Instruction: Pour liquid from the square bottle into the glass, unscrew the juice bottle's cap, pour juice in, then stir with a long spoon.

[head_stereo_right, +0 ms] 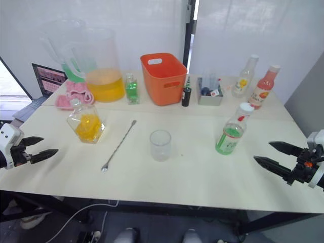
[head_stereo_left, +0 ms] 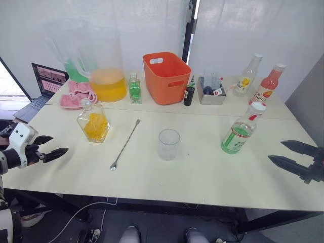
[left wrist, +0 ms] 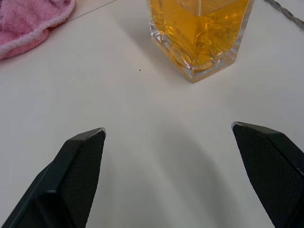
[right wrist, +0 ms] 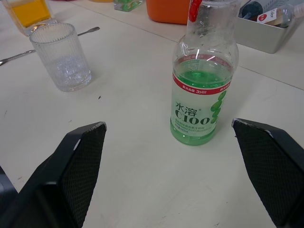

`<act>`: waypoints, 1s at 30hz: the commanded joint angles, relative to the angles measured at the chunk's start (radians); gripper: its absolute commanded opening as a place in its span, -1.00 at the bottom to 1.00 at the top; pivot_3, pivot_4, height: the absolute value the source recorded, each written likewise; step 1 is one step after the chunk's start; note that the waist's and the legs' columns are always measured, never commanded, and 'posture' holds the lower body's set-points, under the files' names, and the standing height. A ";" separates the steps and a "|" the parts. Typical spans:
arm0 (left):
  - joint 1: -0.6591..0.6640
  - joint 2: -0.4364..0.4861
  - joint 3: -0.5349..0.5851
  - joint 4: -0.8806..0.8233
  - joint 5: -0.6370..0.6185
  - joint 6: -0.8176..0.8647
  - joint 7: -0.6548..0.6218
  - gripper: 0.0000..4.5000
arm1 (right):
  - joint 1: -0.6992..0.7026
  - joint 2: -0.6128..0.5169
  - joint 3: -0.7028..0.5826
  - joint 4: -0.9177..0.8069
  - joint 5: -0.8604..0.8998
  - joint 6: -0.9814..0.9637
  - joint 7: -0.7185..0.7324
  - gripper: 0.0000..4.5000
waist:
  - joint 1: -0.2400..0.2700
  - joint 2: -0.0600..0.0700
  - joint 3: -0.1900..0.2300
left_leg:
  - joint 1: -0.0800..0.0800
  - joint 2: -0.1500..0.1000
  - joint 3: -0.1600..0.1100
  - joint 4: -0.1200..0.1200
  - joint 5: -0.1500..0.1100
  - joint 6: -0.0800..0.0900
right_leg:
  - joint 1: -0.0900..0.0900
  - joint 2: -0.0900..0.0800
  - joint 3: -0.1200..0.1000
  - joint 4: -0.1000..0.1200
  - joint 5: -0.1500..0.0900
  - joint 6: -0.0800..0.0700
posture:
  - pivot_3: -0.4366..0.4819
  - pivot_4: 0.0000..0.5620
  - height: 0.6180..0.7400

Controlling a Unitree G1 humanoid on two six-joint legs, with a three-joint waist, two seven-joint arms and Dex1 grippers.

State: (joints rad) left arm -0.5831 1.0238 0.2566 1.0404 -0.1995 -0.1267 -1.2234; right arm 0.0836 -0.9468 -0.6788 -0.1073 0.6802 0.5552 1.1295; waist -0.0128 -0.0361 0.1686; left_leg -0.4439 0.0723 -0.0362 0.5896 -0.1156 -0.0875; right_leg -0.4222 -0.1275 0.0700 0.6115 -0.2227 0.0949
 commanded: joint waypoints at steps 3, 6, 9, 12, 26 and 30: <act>0.030 0.019 0.053 -0.042 -0.056 0.049 -0.036 1.00 | -0.040 -0.021 -0.014 -0.024 0.019 -0.002 -0.013 0.99 | -0.004 0.000 0.000 | 0.000 0.000 0.000 0.000 0.000 0.000 | 0.000 0.000 0.000 0.000 0.000 0.000 | -0.05 -0.47 1.00; 0.048 0.017 0.093 -0.079 -0.114 0.127 -0.070 1.00 | -0.063 -0.043 -0.017 -0.079 0.075 0.058 -0.003 0.99 | -0.005 0.000 0.000 | 0.000 0.000 0.000 0.000 0.000 0.000 | -0.001 0.000 0.000 0.002 0.000 0.000 | -0.05 -0.47 1.00; 0.093 0.012 0.135 -0.135 -0.162 0.162 -0.091 1.00 | -0.094 -0.074 -0.010 -0.146 0.161 0.134 0.017 0.99 | -0.004 0.000 0.000 | 0.000 0.000 0.000 0.000 0.000 0.000 | -0.001 0.000 0.000 0.001 0.000 0.000 | -0.05 -0.47 1.00; 0.158 -0.005 0.167 -0.218 -0.194 0.183 -0.083 1.00 | -0.133 -0.097 0.014 -0.200 0.219 0.176 0.015 0.99 | -0.002 0.000 0.000 | 0.001 0.000 0.000 0.000 0.000 0.000 | 0.000 0.000 0.000 0.001 0.000 0.000 | -0.05 -0.47 1.00; 0.727 -0.289 0.478 -1.050 -0.396 0.361 0.277 1.00 | -0.472 -0.057 0.368 -0.337 0.362 0.231 0.007 0.99 | -0.004 -0.002 0.000 | 0.000 0.006 0.003 0.001 0.000 0.000 | -0.001 0.003 0.000 -0.001 0.001 -0.003 | -0.05 -0.47 1.00; 0.825 -0.406 0.496 -1.251 -0.416 0.394 0.414 1.00 | -0.539 -0.019 0.444 -0.291 0.323 0.209 0.032 0.99 | 0.000 -0.003 0.000 | 0.000 0.006 0.004 0.002 0.000 0.000 | -0.001 0.003 0.000 -0.003 0.001 -0.003 | -0.05 -0.47 1.00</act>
State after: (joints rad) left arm 0.2369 0.6230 0.7276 -0.1320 -0.5928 0.2637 -0.8603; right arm -0.4384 -0.9658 -0.2339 -0.4047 1.0164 0.7900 1.1490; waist -0.0125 -0.0396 0.1690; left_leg -0.4435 0.0784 -0.0326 0.5916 -0.1158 -0.0878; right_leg -0.4237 -0.1243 0.0700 0.6089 -0.2217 0.0918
